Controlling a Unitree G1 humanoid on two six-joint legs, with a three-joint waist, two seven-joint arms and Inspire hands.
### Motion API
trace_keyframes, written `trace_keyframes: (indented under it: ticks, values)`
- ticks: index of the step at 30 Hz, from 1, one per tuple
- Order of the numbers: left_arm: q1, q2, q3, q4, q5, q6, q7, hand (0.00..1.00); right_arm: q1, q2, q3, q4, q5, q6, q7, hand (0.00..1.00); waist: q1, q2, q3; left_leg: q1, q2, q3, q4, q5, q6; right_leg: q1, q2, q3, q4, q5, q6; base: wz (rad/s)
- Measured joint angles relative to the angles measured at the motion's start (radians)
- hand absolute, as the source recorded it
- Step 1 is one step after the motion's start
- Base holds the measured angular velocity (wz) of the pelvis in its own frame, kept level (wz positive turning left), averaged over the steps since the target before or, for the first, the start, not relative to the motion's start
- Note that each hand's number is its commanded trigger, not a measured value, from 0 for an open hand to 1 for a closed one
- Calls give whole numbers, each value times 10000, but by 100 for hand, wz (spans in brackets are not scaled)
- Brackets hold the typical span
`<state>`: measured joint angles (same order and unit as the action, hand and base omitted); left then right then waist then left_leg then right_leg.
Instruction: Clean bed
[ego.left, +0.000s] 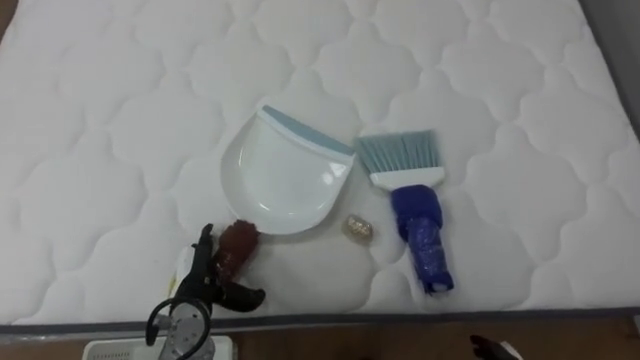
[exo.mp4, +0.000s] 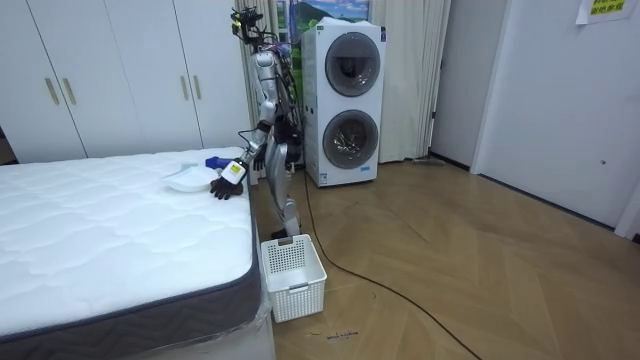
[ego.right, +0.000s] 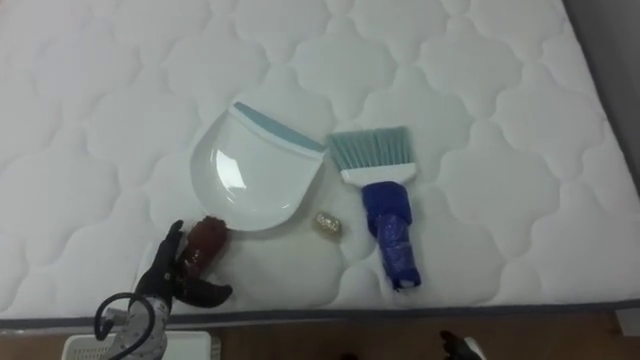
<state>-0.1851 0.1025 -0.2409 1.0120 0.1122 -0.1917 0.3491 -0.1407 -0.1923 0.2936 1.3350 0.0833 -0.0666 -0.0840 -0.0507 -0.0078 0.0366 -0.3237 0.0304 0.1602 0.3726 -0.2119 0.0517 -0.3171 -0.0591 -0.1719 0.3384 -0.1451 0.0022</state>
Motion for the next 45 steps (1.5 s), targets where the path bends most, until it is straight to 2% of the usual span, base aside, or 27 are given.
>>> trace_keyframes:
  ticks: [4, 6, 7, 9, 14, 15, 20, 23, 24, 25, 26, 29, 32, 35, 39, 43, 45]
  values:
    - [-137, -71, -14, 0, -8, 21, 309, 0, -18, 20, 12, -26, 333, 34, -94, 0, -12, -11, 22, -178, -7, 9, 152, -14, 25, -182, -47, -17, 145, -1, 0, -1]
    - [-311, -98, -14, 149, 7, 27, 546, 0, -19, 30, 10, -61, 695, 38, -221, 0, -24, -41, 87, -361, -3, 31, 232, -38, 59, -421, -82, 0, 389, -24, -23, -6]
    - [-409, -108, -13, 279, 7, 26, 615, 0, -13, 39, 10, -80, 801, 40, -256, 0, -23, -48, 92, -414, -4, 39, 239, -42, 62, -499, -85, 20, 430, -25, -25, 0]
    - [-839, -138, -7, 698, 32, 33, 830, 0, -9, 49, 6, -163, 1117, 109, -285, 0, -54, -58, 147, -623, -1, 53, 295, -44, 66, -723, -75, 65, 488, -13, -47, 0]
    - [-1258, -122, -3, 1111, 101, 124, 1196, 0, -33, 45, 5, -254, 1382, 170, -312, 0, -151, -15, 182, -1085, 147, 131, 598, -61, 44, -1157, -1, 76, 607, 52, -156, -7]
    - [-1342, -97, 6, 1149, 101, 220, 1254, 0, -56, 45, 5, -268, 1472, 175, -302, 0, -270, 8, 179, -1194, 160, 131, 643, -53, 33, -1266, 4, 74, 604, 50, -165, 0]
    - [-1732, -58, -106, 1621, 124, 574, 1541, 0, -51, -2, 12, -510, 1588, 254, -281, 0, -429, 63, 186, -1518, 231, 331, 852, -52, 29, -1753, 11, 265, 995, 2, -238, -11]
    - [-1925, -17, -103, 1926, 175, 669, 1617, 0, -73, -3, 104, -545, 1579, 255, -285, 0, -546, 82, 195, -1666, 283, 347, 1081, -52, 5, -1914, 35, 329, 1158, -74, -298, -2]
    - [-2052, -17, -83, 2058, 194, 761, 1608, 10, -75, -2, 167, -544, 1578, 261, -292, 0, -558, 85, 199, -1691, 309, 348, 1112, -57, -7, -1925, 48, 328, 1216, -92, -322, 0]
    - [-2128, -17, -72, 2146, 208, 789, 1604, 72, -76, -2, 197, -543, 1577, 262, -291, 0, -565, 68, 209, -1690, 313, 348, 1130, -63, -17, -1934, 44, 328, 1286, -120, -335, 6]
    - [-2244, -12, -26, 2270, 309, 838, 1606, 100, -79, 1, 218, -548, 1573, 262, -281, 0, -613, 60, 215, -1704, 326, 380, 1153, -87, -40, -1959, 33, 301, 1342, -161, -346, 9]
    - [-2452, 97, 126, 2320, 465, 994, 1686, 100, -125, 9, 303, -599, 1568, 252, -277, 0, -671, 21, 262, -1892, 396, 410, 1325, -108, -64, -2177, 4, 297, 1560, -199, -398, 3]
    - [-2593, 541, 132, 2376, 462, 1103, 1941, 100, -152, 30, 377, -661, 1596, 269, -300, 0, -883, 17, 282, -2090, 458, 396, 1544, -130, -111, -2379, -17, 190, 1834, -299, -507, 3]
    - [-2862, 1027, 128, 2398, 448, 1338, 2062, 100, -121, 46, 378, -863, 1765, 467, -357, 0, -1113, 55, 301, -2301, 466, 284, 1730, -136, -156, -2519, -41, 47, 1997, -348, -591, 7]
    - [-3153, 1370, 104, 2454, 430, 1666, 2093, 100, 77, 48, 414, -938, 2125, 571, -456, 0, -1201, 89, 317, -2383, 469, 282, 1743, -137, -180, -2615, -24, 66, 2031, -353, -606, 2]
    - [-3300, 1441, 115, 2654, 439, 1833, 2057, 100, 153, 43, 484, -930, 2195, 629, -441, 0, -1344, 129, 341, -2395, 454, 301, 1813, -139, -173, -2690, -100, 77, 2190, -420, -586, 0]
    - [-3305, 1371, 105, 2679, 379, 1898, 1861, 100, 146, 12, 590, -925, 2209, 604, -441, 0, -1370, 161, 362, -2394, 437, 301, 1809, -149, -157, -2713, -124, 91, 2197, -455, -567, -5]
